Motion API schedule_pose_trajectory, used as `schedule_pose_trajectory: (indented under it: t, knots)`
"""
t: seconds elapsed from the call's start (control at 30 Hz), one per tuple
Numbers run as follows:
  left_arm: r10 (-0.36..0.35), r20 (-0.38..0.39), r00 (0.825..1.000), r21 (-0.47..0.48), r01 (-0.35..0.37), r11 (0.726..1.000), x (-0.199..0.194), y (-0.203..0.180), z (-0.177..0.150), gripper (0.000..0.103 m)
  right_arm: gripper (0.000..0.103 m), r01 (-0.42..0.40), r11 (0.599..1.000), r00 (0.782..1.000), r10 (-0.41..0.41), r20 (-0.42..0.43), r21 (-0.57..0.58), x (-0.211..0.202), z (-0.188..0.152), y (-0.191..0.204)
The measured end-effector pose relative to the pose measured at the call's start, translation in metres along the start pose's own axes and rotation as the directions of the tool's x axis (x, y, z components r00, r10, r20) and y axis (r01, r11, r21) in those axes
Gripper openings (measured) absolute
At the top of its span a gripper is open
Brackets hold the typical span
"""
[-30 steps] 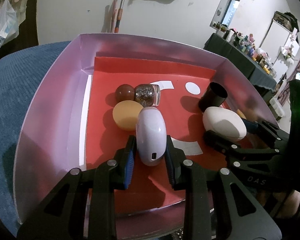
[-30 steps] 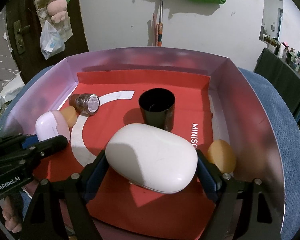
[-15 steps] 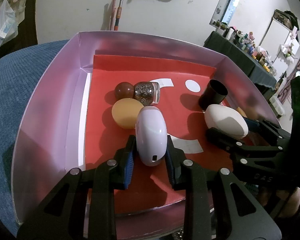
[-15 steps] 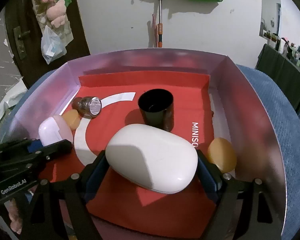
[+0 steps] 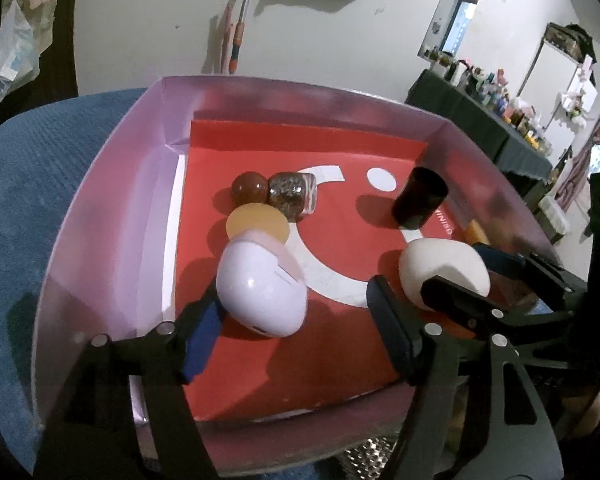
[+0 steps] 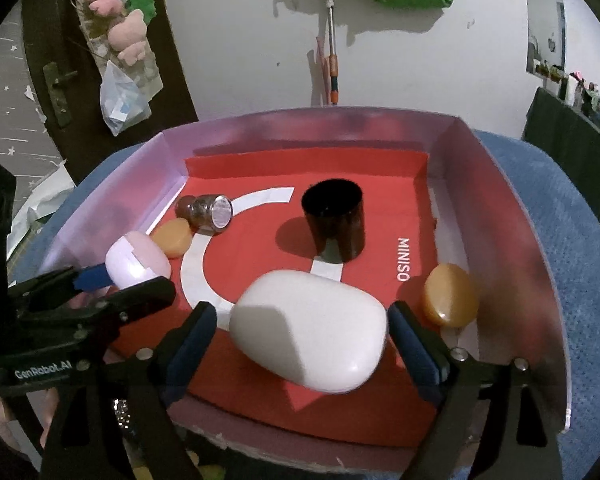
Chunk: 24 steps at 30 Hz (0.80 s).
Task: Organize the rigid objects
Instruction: 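Open the right tool to set down the white case while the left tool releases the lavender case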
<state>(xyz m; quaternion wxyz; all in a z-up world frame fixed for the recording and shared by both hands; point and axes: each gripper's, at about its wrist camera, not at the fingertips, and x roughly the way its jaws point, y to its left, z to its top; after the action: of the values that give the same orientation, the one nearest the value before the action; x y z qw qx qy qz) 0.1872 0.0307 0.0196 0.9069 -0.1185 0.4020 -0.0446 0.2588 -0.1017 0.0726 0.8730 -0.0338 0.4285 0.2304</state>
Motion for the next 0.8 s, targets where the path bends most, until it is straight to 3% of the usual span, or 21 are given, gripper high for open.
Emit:
schedule_pose_trajectory:
  t: [0.23, 0.7, 0.8]
  knots:
    - [0.011, 0.005, 1.0, 0.015, -0.011, 1.0, -0.007, -0.004, -0.003, 0.069, 0.091, -0.004, 1.0, 1.0, 0.005, 0.016, -0.019, -0.01, -0.005, 0.004]
    - [-0.003, 0.072, 0.997, 0.017, 0.002, 1.0, -0.049, -0.007, -0.007, 0.069, 0.103, -0.073, 0.997, 0.994, 0.075, 0.074, -0.029, -0.038, -0.008, 0.015]
    - [0.037, 0.099, 0.994, 0.025, -0.039, 0.999, -0.059, -0.009, -0.01, 0.078, 0.103, -0.084, 0.996, 0.993, 0.086, 0.084, -0.029, -0.042, -0.01, 0.016]
